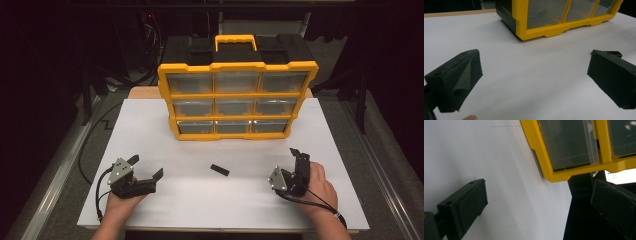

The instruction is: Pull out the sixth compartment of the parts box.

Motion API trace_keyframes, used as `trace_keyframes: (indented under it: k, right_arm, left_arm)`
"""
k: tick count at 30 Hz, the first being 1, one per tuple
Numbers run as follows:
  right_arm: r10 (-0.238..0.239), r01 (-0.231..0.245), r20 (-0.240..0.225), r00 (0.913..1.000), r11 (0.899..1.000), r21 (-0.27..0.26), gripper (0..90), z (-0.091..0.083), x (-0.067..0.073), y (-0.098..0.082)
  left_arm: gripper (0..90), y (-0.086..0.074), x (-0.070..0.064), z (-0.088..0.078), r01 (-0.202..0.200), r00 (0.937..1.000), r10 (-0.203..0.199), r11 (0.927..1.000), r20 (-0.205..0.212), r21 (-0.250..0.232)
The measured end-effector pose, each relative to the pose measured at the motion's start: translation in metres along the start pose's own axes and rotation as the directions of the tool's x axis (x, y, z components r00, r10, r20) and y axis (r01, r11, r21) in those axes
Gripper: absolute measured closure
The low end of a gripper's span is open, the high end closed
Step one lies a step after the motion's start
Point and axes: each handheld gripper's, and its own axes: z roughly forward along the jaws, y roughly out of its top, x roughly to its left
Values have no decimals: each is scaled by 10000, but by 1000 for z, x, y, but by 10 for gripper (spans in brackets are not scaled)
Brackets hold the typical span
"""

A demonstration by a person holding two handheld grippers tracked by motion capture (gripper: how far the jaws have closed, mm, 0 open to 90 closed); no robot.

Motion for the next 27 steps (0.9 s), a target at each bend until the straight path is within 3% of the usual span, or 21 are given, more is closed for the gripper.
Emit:
trace_keyframes:
  k: [1,3,11,21,27]
  right_arm:
    - [-266,266,42,9996,9996,-13,11,0,-1,1]
    - [-237,237,1,9997,9997,27,13,-1,0,2]
    - [-927,926,240,9954,9957,32,20,-1,4,5]
    - [-1472,1465,210,9889,9886,335,40,-1,6,6]
    - [-1733,1723,204,9847,9841,431,100,0,8,8]
  left_arm:
    - [7,0,0,0,4,10000,-4,10000,1,-5]
    - [7,0,0,0,-4,10000,4,10000,0,-4]
    - [7,0,0,0,-24,10000,24,10000,17,-7]
    - [7,0,0,0,-25,10000,25,10000,7,-9]
    - [7,0,-1,0,-30,10000,30,10000,31,-31]
